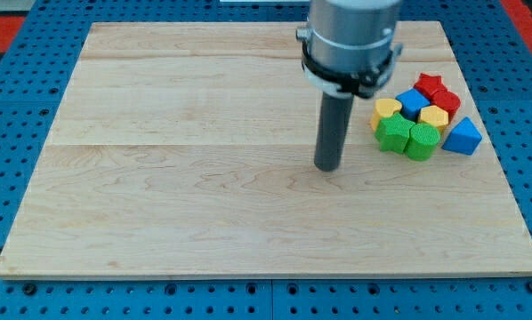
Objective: Push the blue triangle and the group of blocks left a bit
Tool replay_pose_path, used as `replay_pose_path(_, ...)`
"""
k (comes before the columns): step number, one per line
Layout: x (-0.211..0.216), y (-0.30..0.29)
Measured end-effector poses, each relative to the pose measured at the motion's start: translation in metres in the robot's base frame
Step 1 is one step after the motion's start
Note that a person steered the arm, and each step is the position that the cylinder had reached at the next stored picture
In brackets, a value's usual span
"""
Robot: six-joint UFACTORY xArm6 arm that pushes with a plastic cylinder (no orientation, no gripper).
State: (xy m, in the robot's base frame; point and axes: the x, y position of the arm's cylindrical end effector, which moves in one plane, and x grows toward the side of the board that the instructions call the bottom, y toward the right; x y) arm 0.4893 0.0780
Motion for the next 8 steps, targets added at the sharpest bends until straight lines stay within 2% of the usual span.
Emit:
replay_pose_path(1, 0.046, 0.056)
replay_pose_path(2, 0.055, 0.106)
replay_pose_path(5, -0.002, 0.194)
replay_pose_path(7, -0.053, 0.210)
replay_pose_path(8, -0.061, 0.203)
